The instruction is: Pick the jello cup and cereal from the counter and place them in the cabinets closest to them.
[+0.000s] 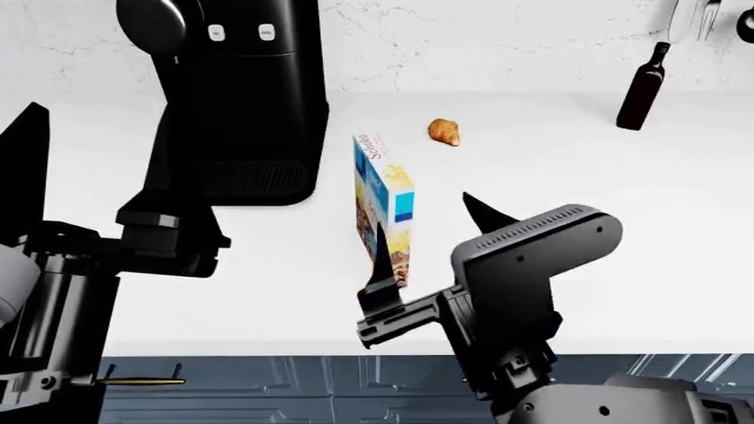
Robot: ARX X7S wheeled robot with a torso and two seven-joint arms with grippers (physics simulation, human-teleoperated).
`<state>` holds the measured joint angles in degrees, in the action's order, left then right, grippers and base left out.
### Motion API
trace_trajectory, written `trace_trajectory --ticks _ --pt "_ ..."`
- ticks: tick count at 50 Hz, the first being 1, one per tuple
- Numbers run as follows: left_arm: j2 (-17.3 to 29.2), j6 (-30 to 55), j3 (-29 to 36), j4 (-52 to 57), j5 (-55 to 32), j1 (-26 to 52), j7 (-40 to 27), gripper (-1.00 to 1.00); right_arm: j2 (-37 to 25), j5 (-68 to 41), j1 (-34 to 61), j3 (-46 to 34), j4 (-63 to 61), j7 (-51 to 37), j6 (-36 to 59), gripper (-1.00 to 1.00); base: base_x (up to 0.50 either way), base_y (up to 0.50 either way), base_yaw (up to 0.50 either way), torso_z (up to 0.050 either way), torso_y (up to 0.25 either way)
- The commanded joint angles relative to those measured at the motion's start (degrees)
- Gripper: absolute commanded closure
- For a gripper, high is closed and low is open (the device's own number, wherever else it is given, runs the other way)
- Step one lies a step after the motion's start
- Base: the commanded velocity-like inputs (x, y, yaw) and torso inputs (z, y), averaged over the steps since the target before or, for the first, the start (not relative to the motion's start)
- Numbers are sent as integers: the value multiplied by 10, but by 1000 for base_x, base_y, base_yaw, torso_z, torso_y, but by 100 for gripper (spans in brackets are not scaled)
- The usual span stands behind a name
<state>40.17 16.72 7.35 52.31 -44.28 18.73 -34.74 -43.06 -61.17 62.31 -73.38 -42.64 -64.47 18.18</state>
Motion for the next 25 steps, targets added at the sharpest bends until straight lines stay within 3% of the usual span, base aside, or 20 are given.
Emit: trace_trajectory --ticks 1,25 --pt "2 -1 2 1 0 0 0 -100 26 -25 -10 -12 54 37 0 -100 0 0 0 0 0" --pt "3 -5 6 -6 0 2 1 -100 88 -43 -42 -14 235 137 -32 -100 0 0 0 0 0"
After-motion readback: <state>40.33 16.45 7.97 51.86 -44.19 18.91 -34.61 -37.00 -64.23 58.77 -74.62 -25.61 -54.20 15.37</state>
